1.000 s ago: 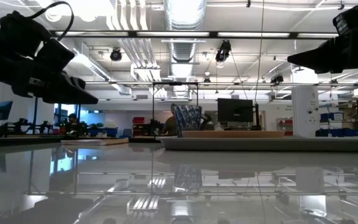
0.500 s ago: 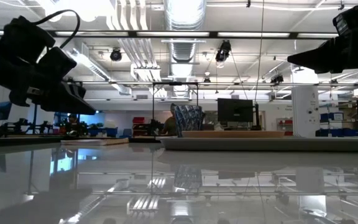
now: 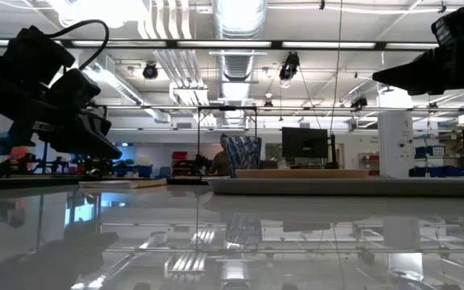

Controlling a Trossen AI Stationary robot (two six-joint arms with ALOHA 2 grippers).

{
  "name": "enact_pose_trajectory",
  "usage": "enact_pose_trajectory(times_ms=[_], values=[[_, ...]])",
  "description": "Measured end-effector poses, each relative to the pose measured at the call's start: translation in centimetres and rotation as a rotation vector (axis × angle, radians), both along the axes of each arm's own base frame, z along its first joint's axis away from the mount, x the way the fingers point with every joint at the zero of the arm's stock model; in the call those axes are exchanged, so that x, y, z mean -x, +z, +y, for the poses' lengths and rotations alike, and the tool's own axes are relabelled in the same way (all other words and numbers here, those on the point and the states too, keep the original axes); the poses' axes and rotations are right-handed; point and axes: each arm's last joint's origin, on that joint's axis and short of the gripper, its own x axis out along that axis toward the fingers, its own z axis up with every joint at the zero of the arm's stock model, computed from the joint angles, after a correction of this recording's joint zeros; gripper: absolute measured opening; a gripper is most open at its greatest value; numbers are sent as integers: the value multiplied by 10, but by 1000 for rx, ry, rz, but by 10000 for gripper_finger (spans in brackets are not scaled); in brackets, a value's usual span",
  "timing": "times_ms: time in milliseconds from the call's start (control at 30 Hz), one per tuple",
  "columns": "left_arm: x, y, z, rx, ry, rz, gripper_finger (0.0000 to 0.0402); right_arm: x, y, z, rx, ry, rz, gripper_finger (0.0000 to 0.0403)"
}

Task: Pick and place plate/cup/fork/spoon on tray
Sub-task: Return to Home Position

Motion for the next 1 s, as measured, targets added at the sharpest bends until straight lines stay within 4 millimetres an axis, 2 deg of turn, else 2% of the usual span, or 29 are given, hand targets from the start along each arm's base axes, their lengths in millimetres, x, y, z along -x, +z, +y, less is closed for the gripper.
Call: enact_pose_trajectory(times_ms=[1000], values=[[0, -5, 0, 6, 0, 41, 0, 0, 0, 0, 0, 0, 0, 9]])
